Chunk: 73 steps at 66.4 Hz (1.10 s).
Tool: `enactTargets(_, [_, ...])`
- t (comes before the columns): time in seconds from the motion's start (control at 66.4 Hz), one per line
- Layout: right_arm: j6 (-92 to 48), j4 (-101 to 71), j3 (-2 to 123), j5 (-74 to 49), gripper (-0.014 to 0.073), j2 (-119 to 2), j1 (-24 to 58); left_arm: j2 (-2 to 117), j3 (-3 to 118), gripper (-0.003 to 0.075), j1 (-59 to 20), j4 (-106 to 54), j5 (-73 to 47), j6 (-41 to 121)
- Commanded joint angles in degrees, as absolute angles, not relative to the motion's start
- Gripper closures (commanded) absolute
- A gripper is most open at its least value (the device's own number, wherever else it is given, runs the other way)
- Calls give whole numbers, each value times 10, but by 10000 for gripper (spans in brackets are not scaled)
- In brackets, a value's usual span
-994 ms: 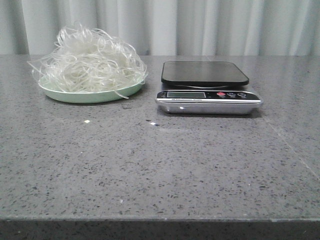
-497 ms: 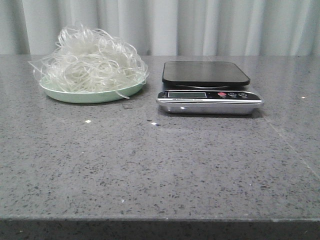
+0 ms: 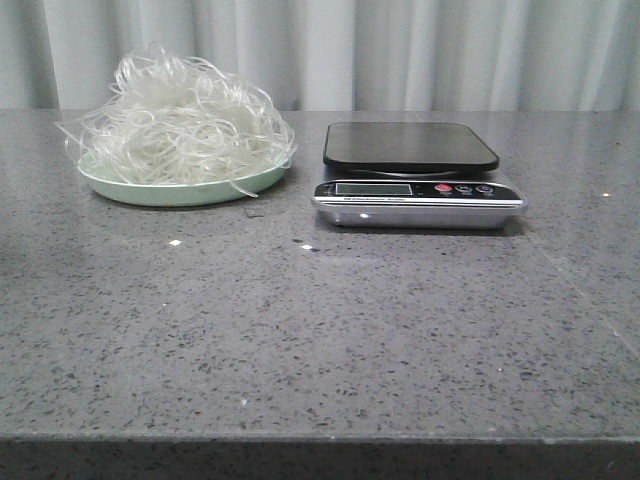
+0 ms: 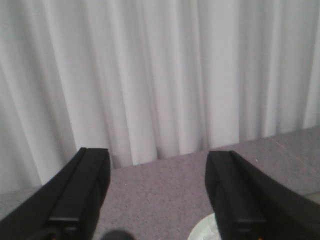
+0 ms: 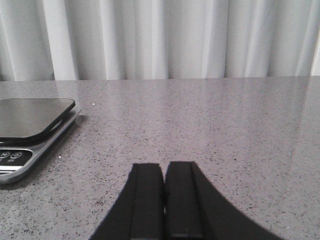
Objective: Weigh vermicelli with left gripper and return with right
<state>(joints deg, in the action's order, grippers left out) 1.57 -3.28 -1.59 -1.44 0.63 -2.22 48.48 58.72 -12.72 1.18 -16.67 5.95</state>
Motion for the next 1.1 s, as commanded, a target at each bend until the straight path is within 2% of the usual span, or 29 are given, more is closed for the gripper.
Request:
enactTargets(0.0, [15, -27, -11, 36, 444, 15, -24, 532, 624, 181, -147, 7, -149, 61])
enactTargets(0.241, [15, -27, -11, 36, 444, 15, -24, 652, 676, 162, -157, -66, -225, 81])
enactTargets(0.572, [15, -27, -11, 32, 444, 15, -24, 770, 709, 153, -157, -265, -244, 137])
enactTargets(1.084, [15, -27, -11, 29, 444, 15, -24, 892, 709, 153, -173, -317, -198, 137])
